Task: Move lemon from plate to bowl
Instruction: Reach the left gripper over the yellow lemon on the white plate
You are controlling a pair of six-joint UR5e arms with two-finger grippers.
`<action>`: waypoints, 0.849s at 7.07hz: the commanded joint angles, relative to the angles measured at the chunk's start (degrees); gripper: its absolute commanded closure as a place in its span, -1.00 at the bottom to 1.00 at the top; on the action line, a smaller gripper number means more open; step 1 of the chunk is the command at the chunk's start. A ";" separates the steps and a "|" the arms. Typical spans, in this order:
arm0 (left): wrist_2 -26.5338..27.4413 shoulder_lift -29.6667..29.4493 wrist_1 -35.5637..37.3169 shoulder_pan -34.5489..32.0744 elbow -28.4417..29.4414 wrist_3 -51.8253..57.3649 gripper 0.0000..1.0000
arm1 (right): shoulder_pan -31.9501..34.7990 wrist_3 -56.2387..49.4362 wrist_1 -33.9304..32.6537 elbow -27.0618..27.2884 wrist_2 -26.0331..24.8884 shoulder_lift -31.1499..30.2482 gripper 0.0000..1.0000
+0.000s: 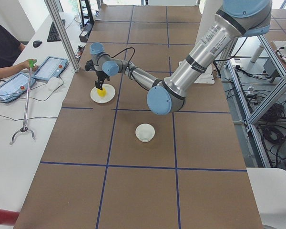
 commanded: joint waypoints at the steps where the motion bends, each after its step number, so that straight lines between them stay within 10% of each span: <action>1: 2.62 -6.14 -9.08 0.22 14.19 0.18 -1.00 | 0.00 0.00 0.00 0.00 0.00 0.00 -1.00; 6: 2.10 -7.47 -11.40 1.02 17.32 -0.17 -1.00 | 0.00 0.00 0.00 0.00 0.00 0.00 -1.00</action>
